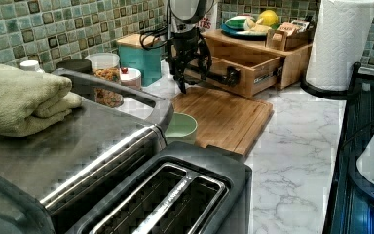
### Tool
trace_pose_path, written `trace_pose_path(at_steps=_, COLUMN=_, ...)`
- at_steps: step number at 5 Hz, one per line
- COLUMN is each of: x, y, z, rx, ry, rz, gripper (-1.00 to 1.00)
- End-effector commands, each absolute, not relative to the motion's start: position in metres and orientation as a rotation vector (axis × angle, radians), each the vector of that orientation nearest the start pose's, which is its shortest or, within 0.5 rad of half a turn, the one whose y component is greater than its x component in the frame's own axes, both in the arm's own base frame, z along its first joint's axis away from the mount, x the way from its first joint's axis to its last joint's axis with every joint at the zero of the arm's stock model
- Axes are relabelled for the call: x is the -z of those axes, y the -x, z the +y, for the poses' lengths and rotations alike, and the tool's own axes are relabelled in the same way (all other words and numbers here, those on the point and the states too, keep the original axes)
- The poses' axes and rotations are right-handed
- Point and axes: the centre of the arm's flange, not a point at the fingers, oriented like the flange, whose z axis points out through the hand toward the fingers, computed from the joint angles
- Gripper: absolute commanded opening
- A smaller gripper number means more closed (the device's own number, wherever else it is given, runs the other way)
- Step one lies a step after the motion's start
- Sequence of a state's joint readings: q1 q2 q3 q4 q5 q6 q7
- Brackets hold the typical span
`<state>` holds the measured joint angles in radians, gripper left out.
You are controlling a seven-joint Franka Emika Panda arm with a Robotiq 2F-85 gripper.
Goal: Open the drawer.
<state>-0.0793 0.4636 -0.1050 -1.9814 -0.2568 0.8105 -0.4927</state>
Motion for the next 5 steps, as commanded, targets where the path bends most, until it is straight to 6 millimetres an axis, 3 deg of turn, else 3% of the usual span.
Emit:
trace_pose_path(at_steps=1, x=-0.273, y=-0.626, z=0.024, rx=0.102, ry=3.219, rz=0.544, gripper=1.0)
trace_pose_path(at_steps=3, x=-0.278, y=-0.641, z=0.028, rx=0.136, ry=3.178, rz=0.66, gripper=1.0)
trace_pose_path(at_steps=5, x=-0.288, y=-0.635, z=0.028, rx=0.116, ry=3.134, rz=0.671, gripper=1.0)
